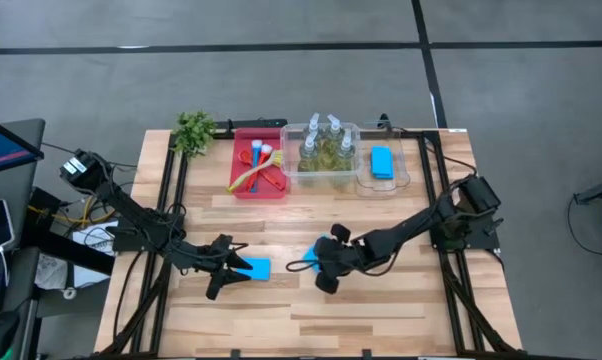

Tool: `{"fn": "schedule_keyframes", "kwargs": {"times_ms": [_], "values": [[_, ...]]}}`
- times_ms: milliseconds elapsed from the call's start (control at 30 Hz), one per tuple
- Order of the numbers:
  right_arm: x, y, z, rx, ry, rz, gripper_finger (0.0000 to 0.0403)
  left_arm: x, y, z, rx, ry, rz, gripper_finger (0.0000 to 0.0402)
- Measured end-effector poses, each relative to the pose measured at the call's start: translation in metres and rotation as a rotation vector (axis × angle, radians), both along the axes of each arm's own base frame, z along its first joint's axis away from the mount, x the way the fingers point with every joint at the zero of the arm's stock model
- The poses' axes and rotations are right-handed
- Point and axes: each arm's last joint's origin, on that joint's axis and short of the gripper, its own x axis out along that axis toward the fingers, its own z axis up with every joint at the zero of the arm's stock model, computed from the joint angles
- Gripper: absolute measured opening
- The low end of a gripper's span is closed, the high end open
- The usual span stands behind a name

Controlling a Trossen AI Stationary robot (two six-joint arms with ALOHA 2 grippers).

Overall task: Pick & Place Kitchen Sink Supplies
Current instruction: Put the blue dishwashing sponge into the transparent bin

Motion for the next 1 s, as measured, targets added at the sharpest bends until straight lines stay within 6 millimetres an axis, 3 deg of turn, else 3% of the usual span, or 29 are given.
{"fn": "schedule_keyframes", "kwargs": {"times_ms": [367, 600, 800, 1000], "values": [[-0.001, 0.009, -0.067, 0.078, 0.275, -0.148, 0.0118, 0.000, 0.000, 0.000, -0.003, -0.003, 0.000, 0.0163], [-0.011, 0.018, -0.068, 0.151, 0.283, -0.308, 0.0118, 0.000, 0.000, 0.000, -0.002, -0.003, 0.000, 0.0163], [-0.037, 0.015, -0.062, 0.213, 0.311, -0.698, 0.0118, 0.000, 0.000, 0.000, -0.002, -0.003, 0.000, 0.0163], [-0.047, 0.028, -0.059, 0.362, 0.000, -1.045, 0.0118, 0.000, 0.000, 0.000, -0.002, -0.003, 0.000, 0.0163]]}}
